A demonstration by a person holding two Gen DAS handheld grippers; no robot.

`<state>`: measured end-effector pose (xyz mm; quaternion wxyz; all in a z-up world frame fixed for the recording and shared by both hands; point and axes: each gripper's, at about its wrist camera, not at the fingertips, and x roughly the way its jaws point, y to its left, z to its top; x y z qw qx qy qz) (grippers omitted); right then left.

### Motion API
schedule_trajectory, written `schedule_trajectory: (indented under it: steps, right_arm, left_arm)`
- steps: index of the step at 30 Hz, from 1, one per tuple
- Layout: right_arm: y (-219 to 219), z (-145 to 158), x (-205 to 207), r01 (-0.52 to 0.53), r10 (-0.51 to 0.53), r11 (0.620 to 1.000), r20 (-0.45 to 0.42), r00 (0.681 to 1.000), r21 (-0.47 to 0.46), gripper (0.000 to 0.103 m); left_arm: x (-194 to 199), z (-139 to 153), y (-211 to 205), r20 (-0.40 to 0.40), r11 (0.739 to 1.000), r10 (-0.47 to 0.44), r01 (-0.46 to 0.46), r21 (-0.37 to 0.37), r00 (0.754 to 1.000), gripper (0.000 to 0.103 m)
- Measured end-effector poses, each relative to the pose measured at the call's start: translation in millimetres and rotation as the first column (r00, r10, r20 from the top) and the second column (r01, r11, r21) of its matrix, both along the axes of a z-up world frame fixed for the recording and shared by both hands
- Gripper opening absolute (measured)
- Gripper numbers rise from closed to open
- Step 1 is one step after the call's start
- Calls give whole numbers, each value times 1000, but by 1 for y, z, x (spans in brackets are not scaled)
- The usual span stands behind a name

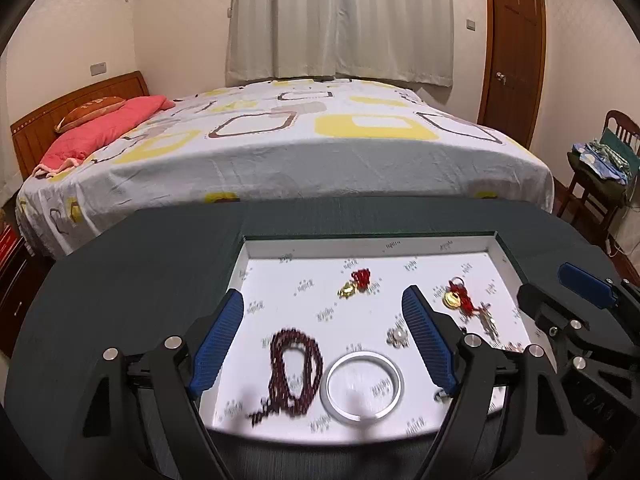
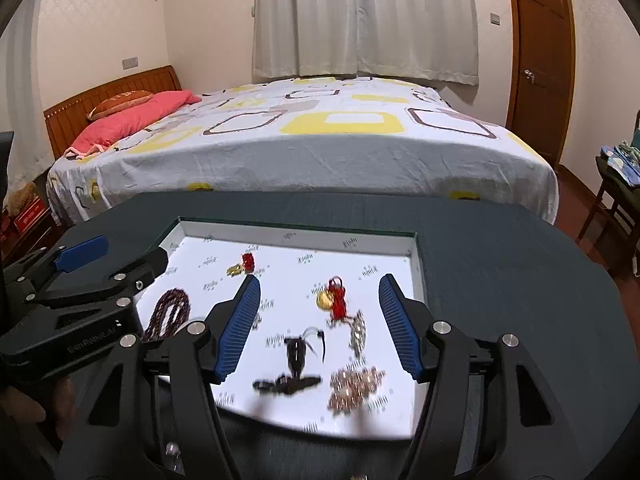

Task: Organize jewelry
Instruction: 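Lower the right tool onto the rose-gold chain necklace and grasp it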

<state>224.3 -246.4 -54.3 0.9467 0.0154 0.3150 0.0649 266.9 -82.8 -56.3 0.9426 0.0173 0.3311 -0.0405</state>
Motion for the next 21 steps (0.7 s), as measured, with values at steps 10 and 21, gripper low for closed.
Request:
schedule_trajectory:
  steps: [10,21]
  right_arm:
    - [-17,-5,-49,22,-22,1000,-27,999,1,61]
    - [-32,-29,-99,27,-28,1000,-86,996,-14,61]
  left_arm:
    - [-47,-4,5,-19,1000,18,-18,-18,1000,79]
    - [-94,-20,3,-50,1000,24,-25,-19,998,79]
